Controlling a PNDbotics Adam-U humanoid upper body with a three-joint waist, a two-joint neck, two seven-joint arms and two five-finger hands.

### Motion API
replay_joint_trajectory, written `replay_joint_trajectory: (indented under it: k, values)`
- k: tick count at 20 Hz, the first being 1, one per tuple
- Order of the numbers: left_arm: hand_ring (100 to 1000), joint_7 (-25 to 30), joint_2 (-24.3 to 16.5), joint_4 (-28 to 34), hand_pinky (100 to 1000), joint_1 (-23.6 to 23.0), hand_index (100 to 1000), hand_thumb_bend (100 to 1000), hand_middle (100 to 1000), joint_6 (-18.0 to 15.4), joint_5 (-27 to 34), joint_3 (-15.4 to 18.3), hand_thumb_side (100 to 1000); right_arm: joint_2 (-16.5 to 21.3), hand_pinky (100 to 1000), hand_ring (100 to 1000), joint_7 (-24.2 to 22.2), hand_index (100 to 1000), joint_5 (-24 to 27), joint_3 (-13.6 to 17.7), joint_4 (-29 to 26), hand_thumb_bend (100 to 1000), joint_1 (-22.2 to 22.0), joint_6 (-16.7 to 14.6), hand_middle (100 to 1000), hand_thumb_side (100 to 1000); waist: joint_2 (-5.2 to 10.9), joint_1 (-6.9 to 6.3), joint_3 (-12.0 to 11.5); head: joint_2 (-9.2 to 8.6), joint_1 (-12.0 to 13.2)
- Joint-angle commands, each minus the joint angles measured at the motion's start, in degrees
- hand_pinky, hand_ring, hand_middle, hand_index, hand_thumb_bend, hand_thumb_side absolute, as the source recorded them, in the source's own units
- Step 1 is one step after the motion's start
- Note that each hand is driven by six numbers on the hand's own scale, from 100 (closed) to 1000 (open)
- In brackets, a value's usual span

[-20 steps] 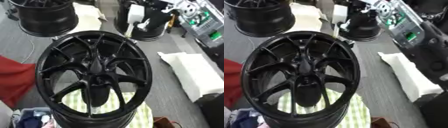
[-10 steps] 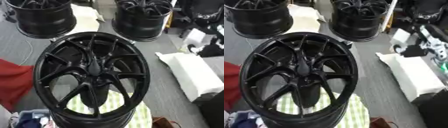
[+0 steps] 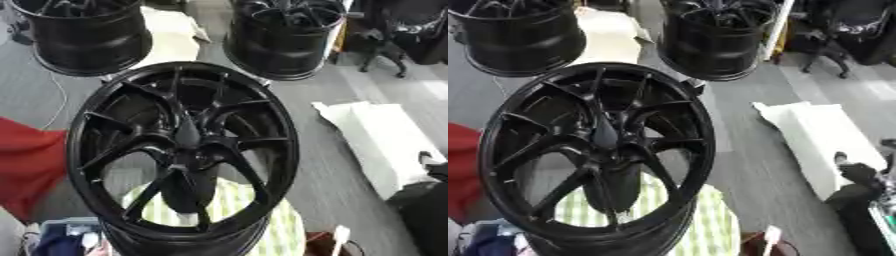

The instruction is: Pull the pin out of the wheel hub.

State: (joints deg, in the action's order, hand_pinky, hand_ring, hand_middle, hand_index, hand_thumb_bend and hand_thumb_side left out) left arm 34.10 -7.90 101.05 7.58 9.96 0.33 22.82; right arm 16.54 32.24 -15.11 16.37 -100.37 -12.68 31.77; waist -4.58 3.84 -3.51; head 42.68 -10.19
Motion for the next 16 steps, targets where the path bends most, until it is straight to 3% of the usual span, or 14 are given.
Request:
replay_joint_trajectory:
  k: [1,5,16]
  values:
    - [561,0.1,-0.9,0.5,586,0.3,811,100,583,-0.5,-0.4,0.3,584,-3.0,137,473,14.3,783,3.3,1.3,1.7,429,0.4,-0.7,864,237,0.36,-0.26,0.3,-0.1,0.3]
    - [561,0.4,-0.8,0.1,586,0.1,810,100,582,-0.9,-0.8,0.1,586,-5.4,124,447,19.4,757,4.6,0.3,3.0,414,1.3,-6.9,834,205,0.33,-0.43,0.5,-0.2,0.5]
    - [563,1.1,-0.7,-1.3,586,-0.4,801,100,578,-2.8,-2.8,0.0,585,-9.1,120,395,19.7,697,3.7,4.3,2.1,358,5.3,-17.0,763,163,0.0,-0.52,0.9,-0.6,1.6]
